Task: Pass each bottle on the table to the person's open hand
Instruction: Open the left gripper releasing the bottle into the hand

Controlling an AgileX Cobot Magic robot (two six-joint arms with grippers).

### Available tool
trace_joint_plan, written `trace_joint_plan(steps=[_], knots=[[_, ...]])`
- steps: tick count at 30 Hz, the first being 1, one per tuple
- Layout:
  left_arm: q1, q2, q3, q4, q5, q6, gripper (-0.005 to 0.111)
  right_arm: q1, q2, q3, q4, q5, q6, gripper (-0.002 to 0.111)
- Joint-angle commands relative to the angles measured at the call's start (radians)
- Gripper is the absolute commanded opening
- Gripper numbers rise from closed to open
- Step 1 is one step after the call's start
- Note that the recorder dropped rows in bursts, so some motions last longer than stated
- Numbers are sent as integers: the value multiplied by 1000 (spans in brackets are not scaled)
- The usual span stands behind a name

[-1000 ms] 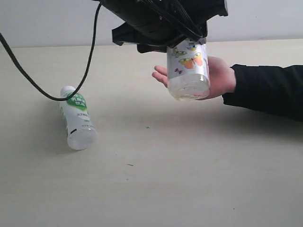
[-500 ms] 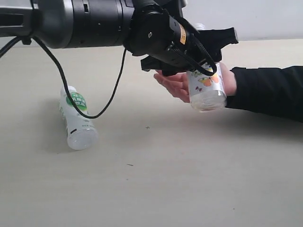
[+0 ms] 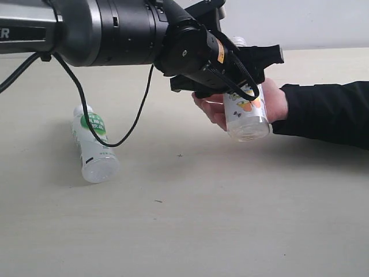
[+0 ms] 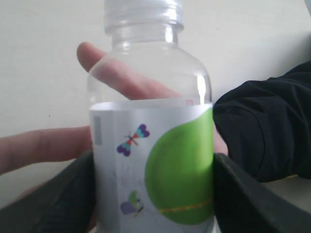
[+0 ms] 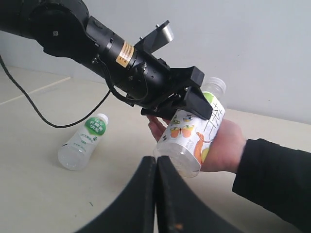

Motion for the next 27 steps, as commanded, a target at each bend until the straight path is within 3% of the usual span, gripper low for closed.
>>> trace_joint_plan(steps=[1,10,12,18,21,27], knots=[[3,1,3,7,8,0,0,-1,-5,3,0,-14,-1,0],[9,1,3,5,49,0,4,-1,-5,3,0,-14,-1,0],[9,1,3,5,49,0,14,-1,-5,3,0,-14,-1,0],[9,1,3,2,48,0,61,-1,-5,3,0,-14,-1,0],[9,1,3,2,48,0,77,-1,-5,3,0,-14,-1,0],[9,1,3,2,53,0,84,-1,-5,3,0,-14,-1,0]])
